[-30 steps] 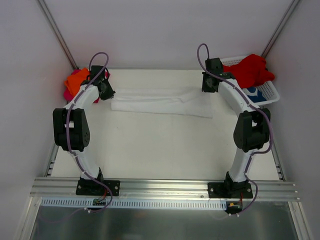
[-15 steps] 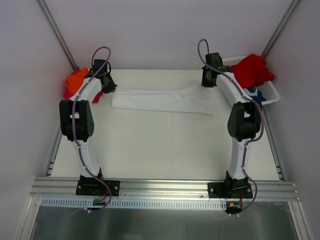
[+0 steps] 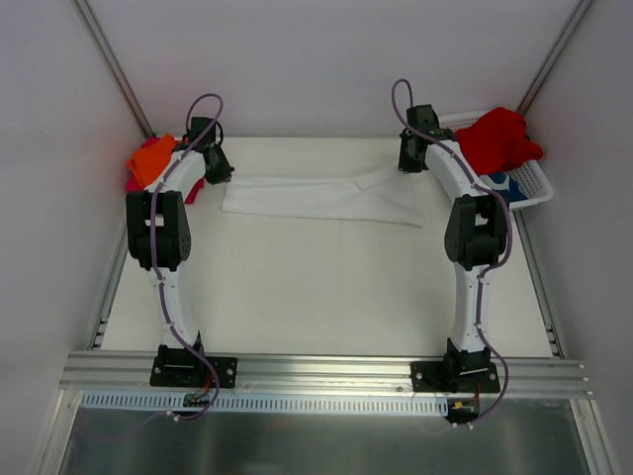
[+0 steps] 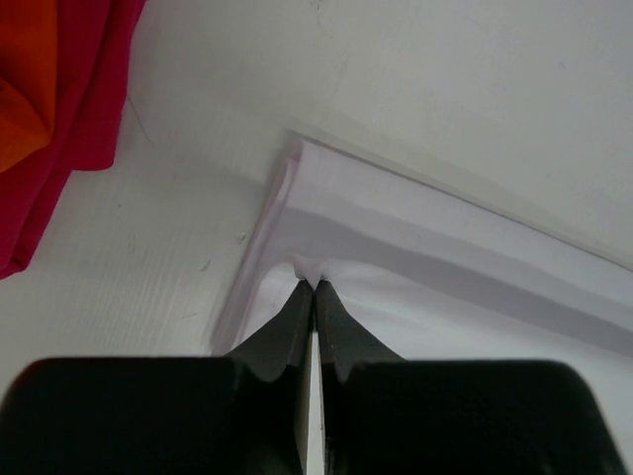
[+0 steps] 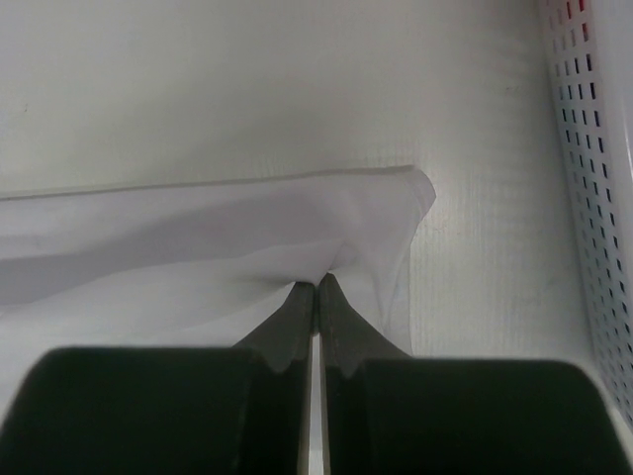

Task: Fold and stack the t-shirts
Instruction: Fold the other side of the tshirt into a rectangle

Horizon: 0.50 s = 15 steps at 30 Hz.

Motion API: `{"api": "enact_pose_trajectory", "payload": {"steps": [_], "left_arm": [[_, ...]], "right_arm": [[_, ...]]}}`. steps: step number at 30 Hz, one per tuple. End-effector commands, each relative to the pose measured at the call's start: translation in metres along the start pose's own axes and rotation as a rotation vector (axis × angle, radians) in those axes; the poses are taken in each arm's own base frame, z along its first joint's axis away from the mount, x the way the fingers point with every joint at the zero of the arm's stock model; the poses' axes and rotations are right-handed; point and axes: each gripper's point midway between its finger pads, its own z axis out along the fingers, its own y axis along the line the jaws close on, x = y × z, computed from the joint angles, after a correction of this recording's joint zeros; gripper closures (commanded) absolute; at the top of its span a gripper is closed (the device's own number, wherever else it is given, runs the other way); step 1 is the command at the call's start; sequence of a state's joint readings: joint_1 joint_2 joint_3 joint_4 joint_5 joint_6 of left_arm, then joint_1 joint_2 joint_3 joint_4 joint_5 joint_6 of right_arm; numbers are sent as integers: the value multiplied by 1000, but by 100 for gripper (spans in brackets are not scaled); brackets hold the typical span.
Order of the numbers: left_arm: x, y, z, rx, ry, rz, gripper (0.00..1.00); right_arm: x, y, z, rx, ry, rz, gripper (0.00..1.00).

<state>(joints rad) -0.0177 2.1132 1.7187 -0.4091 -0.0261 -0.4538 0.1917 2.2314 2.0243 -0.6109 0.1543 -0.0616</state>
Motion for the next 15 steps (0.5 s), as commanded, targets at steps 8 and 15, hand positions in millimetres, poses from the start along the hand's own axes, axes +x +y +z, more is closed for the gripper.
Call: {"api": "enact_pose_trajectory", "payload": {"steps": [8, 15], "left_arm": [[-16, -3, 8, 6, -14, -8, 100], [-16, -4, 17, 7, -5, -10, 100]], "right_arm": [[-14, -5, 8, -7, -12, 6, 100], [-10, -5, 19, -6, 5, 9, 100]]}}
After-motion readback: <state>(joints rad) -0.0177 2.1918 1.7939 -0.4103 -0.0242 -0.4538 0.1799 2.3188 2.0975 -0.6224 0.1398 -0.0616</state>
